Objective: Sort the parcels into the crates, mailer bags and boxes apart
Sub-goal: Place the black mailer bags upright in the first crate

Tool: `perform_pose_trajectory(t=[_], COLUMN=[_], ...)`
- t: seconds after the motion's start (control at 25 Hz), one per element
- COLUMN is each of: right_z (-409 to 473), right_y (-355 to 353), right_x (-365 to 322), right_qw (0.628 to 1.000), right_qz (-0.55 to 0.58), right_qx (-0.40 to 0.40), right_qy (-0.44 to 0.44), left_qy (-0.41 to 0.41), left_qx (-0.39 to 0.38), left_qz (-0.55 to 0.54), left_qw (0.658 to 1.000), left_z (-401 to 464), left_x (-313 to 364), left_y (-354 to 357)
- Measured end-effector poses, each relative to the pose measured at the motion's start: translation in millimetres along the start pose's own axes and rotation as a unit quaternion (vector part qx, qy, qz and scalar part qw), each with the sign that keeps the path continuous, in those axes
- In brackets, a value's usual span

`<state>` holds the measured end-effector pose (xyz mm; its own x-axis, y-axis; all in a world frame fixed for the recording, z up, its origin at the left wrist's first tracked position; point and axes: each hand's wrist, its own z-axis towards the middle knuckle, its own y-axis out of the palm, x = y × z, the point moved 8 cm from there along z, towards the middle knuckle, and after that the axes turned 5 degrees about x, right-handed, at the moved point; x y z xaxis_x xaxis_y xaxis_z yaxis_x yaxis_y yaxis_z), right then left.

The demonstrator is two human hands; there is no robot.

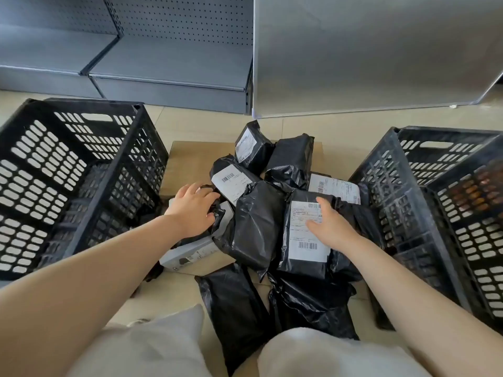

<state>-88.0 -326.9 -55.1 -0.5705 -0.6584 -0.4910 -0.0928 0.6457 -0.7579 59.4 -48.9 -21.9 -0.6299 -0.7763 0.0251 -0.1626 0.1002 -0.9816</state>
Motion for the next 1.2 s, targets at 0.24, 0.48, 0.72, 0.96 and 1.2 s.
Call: perform_pose_trajectory(t=[0.24,0.48,0.72,0.96,1.2], right_z=[12.1,16.8,8.9,4.1,-3.3], right_y=[17.4,24.3,34.8,43.0,21.7], right_x=[32.8,41.7,62.8,70.5,55.7], right_qw=[0.993,0.981,0.966,0.912,0.912], right_qz=[0.000,0.087,0.124,0.320,0.339], right_qx=[0.108,0.124,0.061,0.036,0.037], right_qy=[0.052,0.122,0.220,0.253,0.229], left_qy=[0.061,0.076,0.067,0.073,0.082], left_qx=[-0.021,-0.007,-0.010,-0.002,-0.001], left_qz=[0.040,0.039,0.031,0.031,0.032], left_qw=[0.997,0.996,0.997,0.997,0.996], left_z=[15.2,22.9,21.3,19.7,19.6], left_x=[14.1,31.2,30.5,34.8,39.1], left_y=[30.2,28.6,26.7,18.0,15.3])
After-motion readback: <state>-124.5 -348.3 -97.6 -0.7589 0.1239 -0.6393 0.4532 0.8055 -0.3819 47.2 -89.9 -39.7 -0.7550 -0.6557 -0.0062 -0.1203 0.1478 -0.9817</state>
